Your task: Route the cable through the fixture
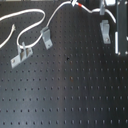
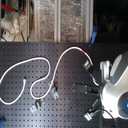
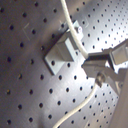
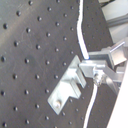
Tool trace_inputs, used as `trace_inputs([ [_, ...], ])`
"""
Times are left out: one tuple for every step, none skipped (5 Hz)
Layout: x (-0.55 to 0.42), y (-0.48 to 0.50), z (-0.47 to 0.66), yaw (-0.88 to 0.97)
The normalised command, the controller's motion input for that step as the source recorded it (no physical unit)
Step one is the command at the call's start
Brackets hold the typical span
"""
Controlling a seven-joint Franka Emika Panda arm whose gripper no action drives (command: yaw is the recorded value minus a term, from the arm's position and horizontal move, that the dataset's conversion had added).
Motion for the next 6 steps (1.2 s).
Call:
trace_inputs([
  [-0.111,0.207,0.05,0.00],
  [-0.173,0.342,0.09,0.00],
  [-0.174,0.338,0.07,0.00],
  [-0.004,0.061,0.01,0.00],
  [-0.089,-0.028,0.48,-0.13],
  [-0.001,0.016,0.00,0.00],
])
